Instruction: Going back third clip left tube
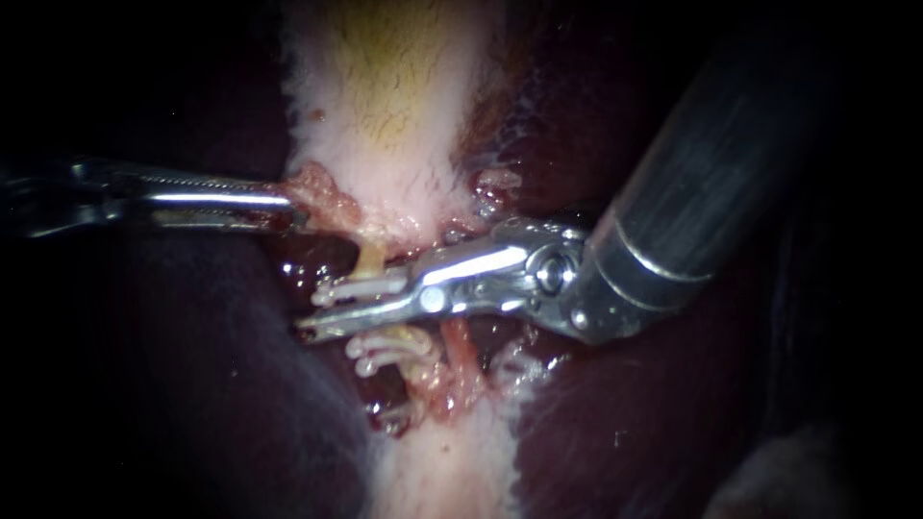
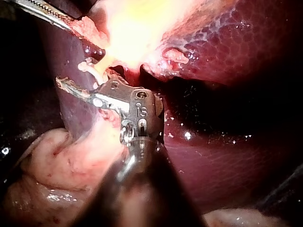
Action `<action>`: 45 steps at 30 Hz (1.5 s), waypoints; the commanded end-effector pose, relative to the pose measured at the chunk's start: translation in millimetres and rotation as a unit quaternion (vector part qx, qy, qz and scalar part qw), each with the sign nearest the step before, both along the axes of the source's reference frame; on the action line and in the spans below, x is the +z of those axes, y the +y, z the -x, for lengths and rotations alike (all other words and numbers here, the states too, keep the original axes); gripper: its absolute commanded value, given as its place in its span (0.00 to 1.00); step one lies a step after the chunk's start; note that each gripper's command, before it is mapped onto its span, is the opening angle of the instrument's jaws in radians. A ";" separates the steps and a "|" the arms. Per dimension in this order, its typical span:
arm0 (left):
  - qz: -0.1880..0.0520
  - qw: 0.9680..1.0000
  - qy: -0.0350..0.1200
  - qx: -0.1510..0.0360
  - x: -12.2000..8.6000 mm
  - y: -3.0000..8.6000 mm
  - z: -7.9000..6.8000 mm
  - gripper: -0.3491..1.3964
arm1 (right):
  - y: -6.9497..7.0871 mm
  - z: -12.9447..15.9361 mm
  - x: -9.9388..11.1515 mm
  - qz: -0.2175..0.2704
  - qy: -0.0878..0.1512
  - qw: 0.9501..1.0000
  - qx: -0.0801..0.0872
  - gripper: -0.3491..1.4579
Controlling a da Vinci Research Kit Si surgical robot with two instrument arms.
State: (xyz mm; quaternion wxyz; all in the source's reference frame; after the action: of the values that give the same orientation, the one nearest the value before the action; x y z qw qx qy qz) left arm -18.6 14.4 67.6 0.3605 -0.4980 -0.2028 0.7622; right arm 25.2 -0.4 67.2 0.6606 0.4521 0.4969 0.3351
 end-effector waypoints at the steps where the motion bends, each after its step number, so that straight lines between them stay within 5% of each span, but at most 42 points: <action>1: 0.000 1.000 0.000 0.000 0.0 0.0 0.0 0.00 | 0.0 0.3 0.5 0.002 -0.005 1.000 0.000 0.44; 8: 0.000 1.000 0.000 0.000 0.0 0.0 0.0 0.00 | 0.1 0.8 3.6 0.059 -0.035 0.998 0.000 0.46; 13: 0.000 1.000 0.000 0.000 0.0 0.0 0.0 0.00 | 0.8 2.0 4.8 0.107 -0.056 0.992 0.031 0.47; 17: 0.000 1.000 0.000 0.000 0.0 0.0 -0.1 0.00 | 0.7 3.5 4.9 0.151 -0.057 0.986 0.035 0.47; 26: 0.000 1.000 0.000 0.000 0.0 0.0 -0.1 0.00 | 0.1 7.0 3.8 0.208 -0.045 0.977 0.022 0.47; 35: 0.000 1.000 0.000 0.001 0.0 0.0 -0.2 0.00 | 0.0 13.2 1.3 0.282 -0.015 0.959 -0.008 0.47; 39: 0.000 1.000 -0.001 0.001 0.1 0.0 -0.2 0.00 | 0.3 16.1 -0.3 0.308 -0.003 0.951 -0.018 0.47; 45: 0.000 1.000 -0.001 0.001 0.1 0.0 -0.2 0.00 | 1.7 19.4 -2.5 0.323 -0.003 0.946 -0.017 0.47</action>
State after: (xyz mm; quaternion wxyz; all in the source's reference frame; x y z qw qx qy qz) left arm -18.3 14.5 67.6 0.3596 -0.4983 -0.2035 0.7622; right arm 5.5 1.7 64.4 0.7788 0.2200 0.5691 0.1455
